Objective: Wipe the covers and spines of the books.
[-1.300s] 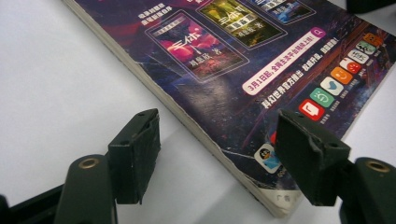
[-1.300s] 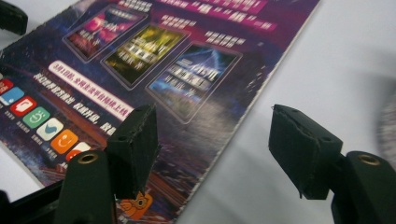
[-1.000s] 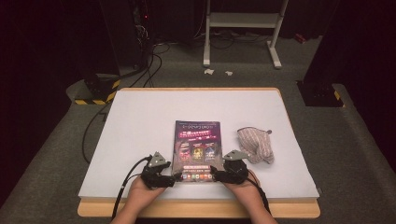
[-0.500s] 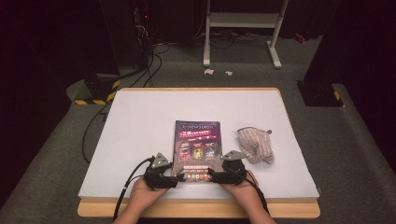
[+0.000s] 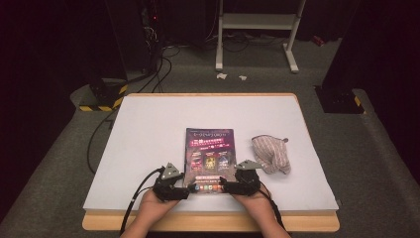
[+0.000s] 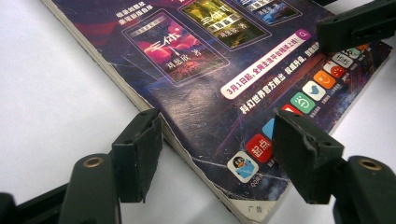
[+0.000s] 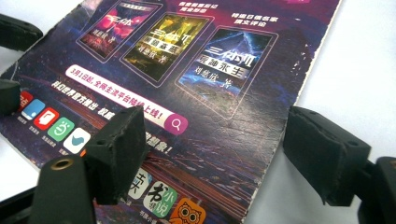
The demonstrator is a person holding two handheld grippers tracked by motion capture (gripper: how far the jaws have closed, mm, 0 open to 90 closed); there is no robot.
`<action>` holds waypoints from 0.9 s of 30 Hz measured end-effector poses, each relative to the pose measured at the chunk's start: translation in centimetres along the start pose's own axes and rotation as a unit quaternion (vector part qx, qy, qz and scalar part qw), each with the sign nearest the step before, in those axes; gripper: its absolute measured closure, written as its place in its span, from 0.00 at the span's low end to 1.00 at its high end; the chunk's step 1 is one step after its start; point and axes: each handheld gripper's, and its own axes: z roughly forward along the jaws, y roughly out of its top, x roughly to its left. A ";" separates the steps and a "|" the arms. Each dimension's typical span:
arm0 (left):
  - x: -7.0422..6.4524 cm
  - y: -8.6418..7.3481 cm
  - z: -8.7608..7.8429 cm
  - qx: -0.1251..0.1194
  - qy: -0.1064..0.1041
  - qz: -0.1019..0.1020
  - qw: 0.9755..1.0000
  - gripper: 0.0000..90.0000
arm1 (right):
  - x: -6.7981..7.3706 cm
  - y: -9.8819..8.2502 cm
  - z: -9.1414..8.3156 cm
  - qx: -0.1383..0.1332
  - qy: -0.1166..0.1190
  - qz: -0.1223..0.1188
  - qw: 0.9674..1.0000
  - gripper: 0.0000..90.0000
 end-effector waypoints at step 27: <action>0.0 -0.1 0.0 -0.003 0.006 0.002 1.000 0.39 | 0.0 0.5 -1.3 -0.050 0.012 0.031 0.998 0.32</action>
